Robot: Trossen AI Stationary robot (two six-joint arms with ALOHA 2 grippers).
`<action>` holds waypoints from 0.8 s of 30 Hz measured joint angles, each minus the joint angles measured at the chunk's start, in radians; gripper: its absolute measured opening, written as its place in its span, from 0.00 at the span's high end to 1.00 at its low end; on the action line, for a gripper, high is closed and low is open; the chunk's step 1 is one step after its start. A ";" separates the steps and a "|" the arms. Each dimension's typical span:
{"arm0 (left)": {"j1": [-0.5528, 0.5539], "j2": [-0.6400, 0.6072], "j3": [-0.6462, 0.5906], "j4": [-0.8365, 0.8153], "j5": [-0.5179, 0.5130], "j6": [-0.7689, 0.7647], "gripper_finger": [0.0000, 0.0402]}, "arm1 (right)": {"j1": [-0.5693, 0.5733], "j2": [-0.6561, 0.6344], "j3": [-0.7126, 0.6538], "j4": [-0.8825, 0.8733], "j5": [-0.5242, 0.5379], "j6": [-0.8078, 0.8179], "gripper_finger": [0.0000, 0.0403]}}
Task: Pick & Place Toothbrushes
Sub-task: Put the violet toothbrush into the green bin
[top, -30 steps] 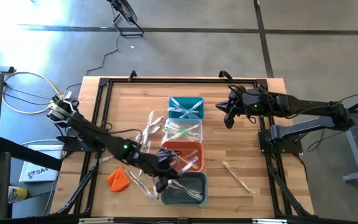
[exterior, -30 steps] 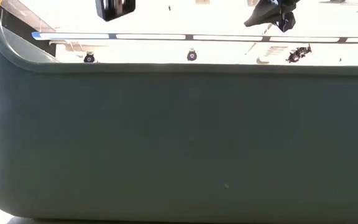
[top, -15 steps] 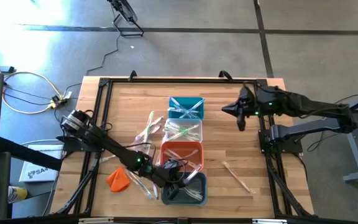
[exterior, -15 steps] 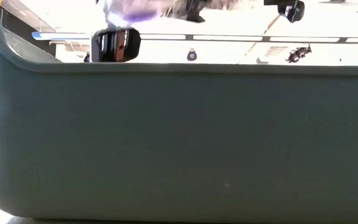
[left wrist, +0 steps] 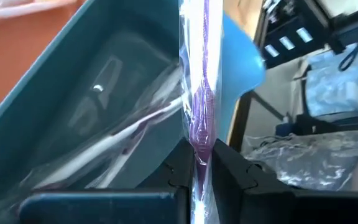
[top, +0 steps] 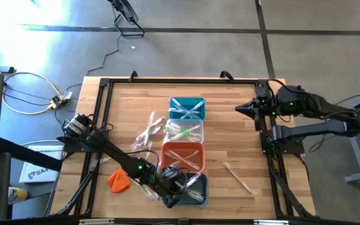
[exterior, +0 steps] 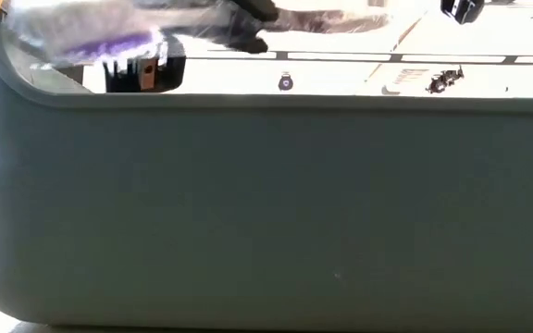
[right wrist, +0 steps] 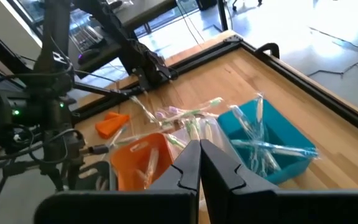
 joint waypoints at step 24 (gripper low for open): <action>0.001 0.000 0.006 -0.118 -0.011 0.049 0.86 | 0.000 -0.015 0.000 -0.053 0.000 -0.004 0.99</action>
